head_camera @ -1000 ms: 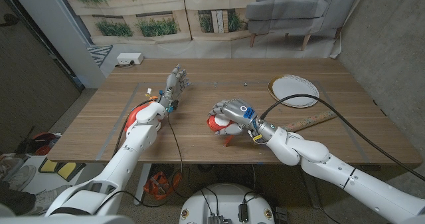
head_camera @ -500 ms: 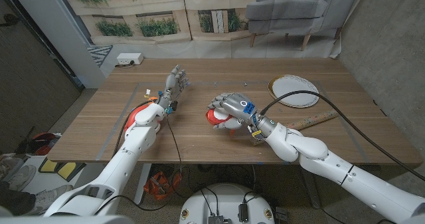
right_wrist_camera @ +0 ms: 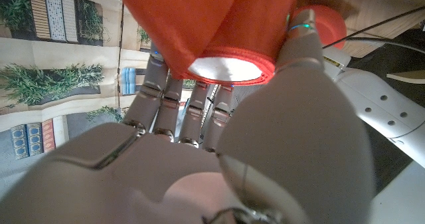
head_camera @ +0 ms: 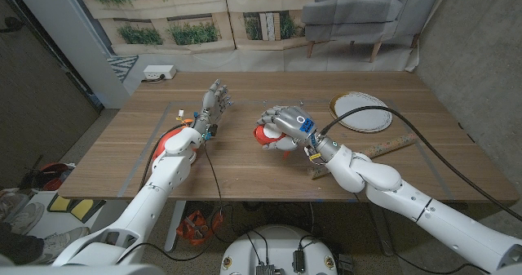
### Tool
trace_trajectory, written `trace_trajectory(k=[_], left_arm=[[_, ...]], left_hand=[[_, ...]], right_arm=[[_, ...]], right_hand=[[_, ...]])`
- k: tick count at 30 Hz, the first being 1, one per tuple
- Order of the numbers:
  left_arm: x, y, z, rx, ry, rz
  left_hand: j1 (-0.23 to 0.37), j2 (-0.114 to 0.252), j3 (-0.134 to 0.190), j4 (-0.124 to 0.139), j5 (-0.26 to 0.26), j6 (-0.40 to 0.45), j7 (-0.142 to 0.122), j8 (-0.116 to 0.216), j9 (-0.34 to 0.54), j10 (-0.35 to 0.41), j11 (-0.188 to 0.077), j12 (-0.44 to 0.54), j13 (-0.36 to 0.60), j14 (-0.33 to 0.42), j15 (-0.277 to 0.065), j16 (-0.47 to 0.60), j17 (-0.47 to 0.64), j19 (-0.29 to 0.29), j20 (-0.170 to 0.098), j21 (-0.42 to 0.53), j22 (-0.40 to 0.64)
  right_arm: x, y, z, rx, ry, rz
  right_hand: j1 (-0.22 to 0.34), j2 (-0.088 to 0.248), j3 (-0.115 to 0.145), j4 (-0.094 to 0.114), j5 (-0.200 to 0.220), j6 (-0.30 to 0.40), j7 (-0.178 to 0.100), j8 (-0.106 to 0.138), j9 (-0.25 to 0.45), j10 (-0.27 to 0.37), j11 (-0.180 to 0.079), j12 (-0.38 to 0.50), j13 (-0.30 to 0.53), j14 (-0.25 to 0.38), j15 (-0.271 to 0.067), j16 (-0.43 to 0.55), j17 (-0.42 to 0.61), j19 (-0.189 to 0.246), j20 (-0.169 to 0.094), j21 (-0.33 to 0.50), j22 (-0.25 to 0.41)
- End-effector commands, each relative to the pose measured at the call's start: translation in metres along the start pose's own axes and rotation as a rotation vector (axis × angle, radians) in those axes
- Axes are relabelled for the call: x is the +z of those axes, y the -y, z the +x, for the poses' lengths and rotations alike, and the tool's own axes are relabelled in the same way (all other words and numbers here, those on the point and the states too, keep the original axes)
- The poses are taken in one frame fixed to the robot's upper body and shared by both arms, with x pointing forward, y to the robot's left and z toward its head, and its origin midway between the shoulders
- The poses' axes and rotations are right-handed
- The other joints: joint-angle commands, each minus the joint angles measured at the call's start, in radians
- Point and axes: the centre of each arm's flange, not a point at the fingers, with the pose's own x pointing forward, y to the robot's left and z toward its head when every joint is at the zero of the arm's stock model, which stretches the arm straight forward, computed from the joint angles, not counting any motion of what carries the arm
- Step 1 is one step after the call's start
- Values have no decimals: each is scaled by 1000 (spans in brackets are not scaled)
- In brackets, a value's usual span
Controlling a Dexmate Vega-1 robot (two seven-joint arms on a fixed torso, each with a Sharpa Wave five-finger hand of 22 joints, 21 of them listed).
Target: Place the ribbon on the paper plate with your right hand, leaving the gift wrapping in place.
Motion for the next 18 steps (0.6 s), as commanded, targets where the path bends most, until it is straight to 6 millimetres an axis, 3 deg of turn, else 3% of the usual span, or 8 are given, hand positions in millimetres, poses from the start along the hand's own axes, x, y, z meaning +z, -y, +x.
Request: trace_trajectory(k=[1,18], left_arm=[[8,6,2,-20,29,3],[17,7,3,-19,49,9]], left_hand=[[0,112,-4,0,6,-112,-9,2,6,-230,6,3,5,-224,5,8,3,-196,7,5,2],[1,112,-4,-1,6,-109,-11,2,6,-230,2,2,5,-223,5,7,3,-197,8,3,2]], right_arm=[[-8,7,7,-18,-11,-24],[-18,10,15,-24,-12,-50]], right_hand=[[316,321,16,18,6,107,45,5,3,69,-34,204,72,309,-371,-4,329,-50,-169,9,3],[320,320,13,20,7,109,46,-1,9,71,-33,202,70,315,-370,-11,334,-57,-169,26,-1]])
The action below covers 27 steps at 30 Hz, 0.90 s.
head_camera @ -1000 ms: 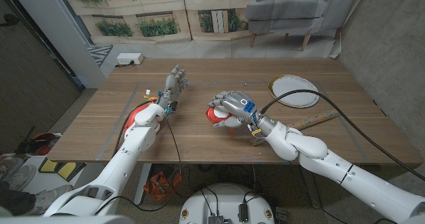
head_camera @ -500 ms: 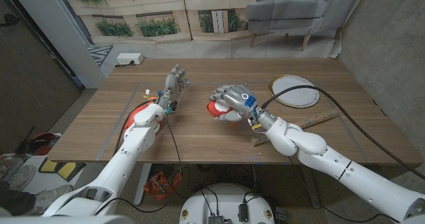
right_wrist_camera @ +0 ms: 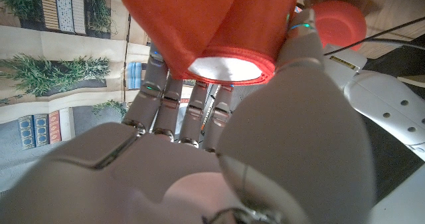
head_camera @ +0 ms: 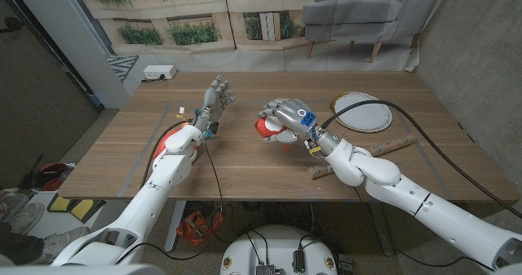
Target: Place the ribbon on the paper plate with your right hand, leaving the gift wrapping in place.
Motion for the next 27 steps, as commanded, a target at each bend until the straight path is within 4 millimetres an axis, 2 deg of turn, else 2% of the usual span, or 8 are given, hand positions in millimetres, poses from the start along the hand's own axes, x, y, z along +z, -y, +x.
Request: trace_trajectory(k=[1,13,27], left_arm=[[5,2,1,0,13,1],[4,1,-1,1,13,1],[4,-1,-6,9,12,0]], left_hand=[[1,112,-3,-1,6,-106,-7,2,6,-229,4,3,5,-223,5,7,3,-197,8,3,2],[1,112,-3,-1,6,-105,-7,2,6,-228,4,3,5,-223,5,7,3,-196,8,2,2],[2,112,-3,-1,6,-105,-6,1,6,-231,5,2,5,-224,4,6,3,-197,8,0,2]], right_arm=[[-7,2,6,-5,0,-22],[-15,4,15,-16,-19,-47],[-35,8,27,-32,-73,-70]], right_hand=[[320,320,13,20,7,109,47,1,5,68,-37,202,72,316,-370,-1,305,-54,-172,9,1],[323,318,10,21,9,113,47,-3,8,68,-35,203,75,317,-370,-7,308,-60,-172,20,-3],[325,317,6,23,11,117,44,-7,14,71,-37,202,78,319,-370,-14,310,-67,-172,34,-8]])
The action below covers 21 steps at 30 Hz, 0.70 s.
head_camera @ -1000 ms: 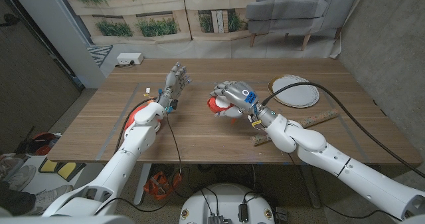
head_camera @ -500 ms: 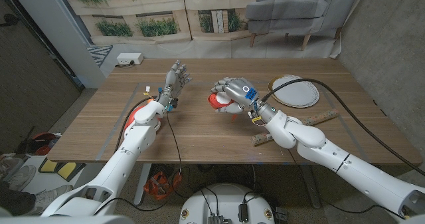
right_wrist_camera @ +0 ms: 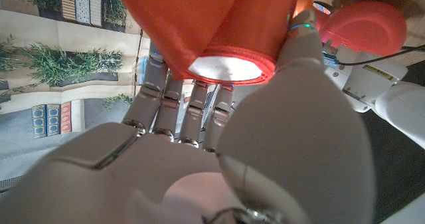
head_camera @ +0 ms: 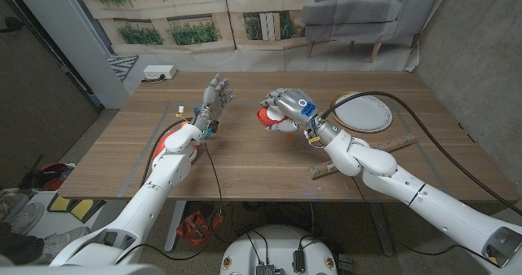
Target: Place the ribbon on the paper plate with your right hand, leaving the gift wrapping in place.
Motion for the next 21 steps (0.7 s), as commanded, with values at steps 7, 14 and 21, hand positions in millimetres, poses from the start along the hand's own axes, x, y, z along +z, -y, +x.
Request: trace_trajectory(k=[7,14,21], left_arm=[[-1,-2,-9,9,-3,2],[-1,-3,-10,11,-4,3],[1,-3,-10,12,-3,5]], left_hand=[[2,112,-2,-1,7,-105,-7,1,6,-228,7,2,5,-224,5,6,3,-196,7,0,2],[2,112,-2,-1,7,-105,-6,1,6,-229,4,2,5,-223,5,6,3,-196,7,-1,2],[2,112,-2,-1,7,-105,-5,1,6,-230,6,2,5,-224,4,6,3,-196,7,-1,2]], right_arm=[[-28,1,13,-8,-87,-39],[-41,-2,13,2,-129,-44],[-53,-4,11,12,-165,-54]], right_hand=[[327,317,13,15,7,107,45,4,7,67,-35,201,78,312,-373,-1,283,-59,-182,12,-2],[329,317,11,16,8,110,44,1,9,68,-36,199,77,314,-372,-5,284,-63,-182,19,-5],[330,317,9,17,10,114,44,-2,11,68,-34,197,77,315,-372,-8,285,-67,-182,27,-9]])
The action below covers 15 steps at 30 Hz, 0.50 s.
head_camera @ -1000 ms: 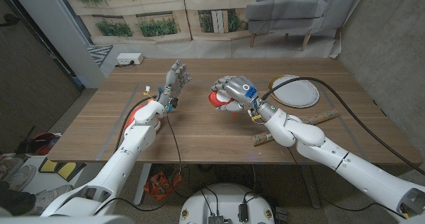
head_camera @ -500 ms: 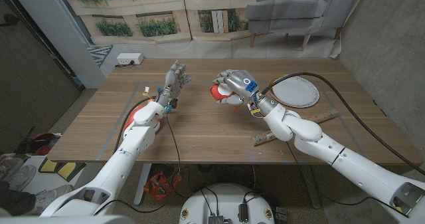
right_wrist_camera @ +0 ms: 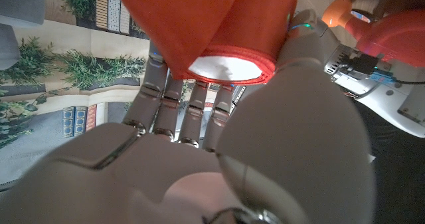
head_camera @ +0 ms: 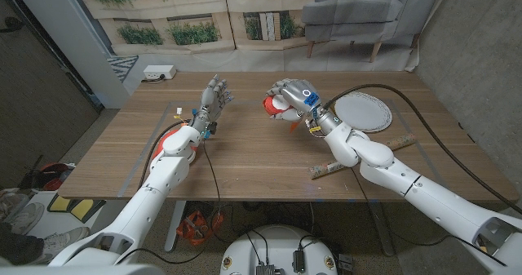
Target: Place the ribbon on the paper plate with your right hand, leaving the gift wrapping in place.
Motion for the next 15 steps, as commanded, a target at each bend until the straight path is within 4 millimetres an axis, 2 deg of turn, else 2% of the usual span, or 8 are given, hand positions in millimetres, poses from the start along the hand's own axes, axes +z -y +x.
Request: trace_trajectory(k=[1,15], left_arm=[[1,-1,-2,3,-2,2],[1,-1,-2,6,-4,4]], left_hand=[[2,112,-2,-1,7,-105,-6,1,6,-228,4,2,5,-224,4,6,3,-196,7,-1,3],[2,112,-2,-1,7,-105,-6,1,6,-230,4,1,5,-224,4,5,3,-196,6,-2,3]], right_arm=[[-20,-3,2,15,-66,-16],[-45,-1,2,17,-148,-33]], right_hand=[[327,321,13,13,10,112,44,-2,6,64,-40,198,77,315,-372,-4,263,-63,-186,8,0],[330,320,9,15,12,114,46,-9,9,67,-36,196,79,318,-372,-9,264,-69,-186,21,-8]])
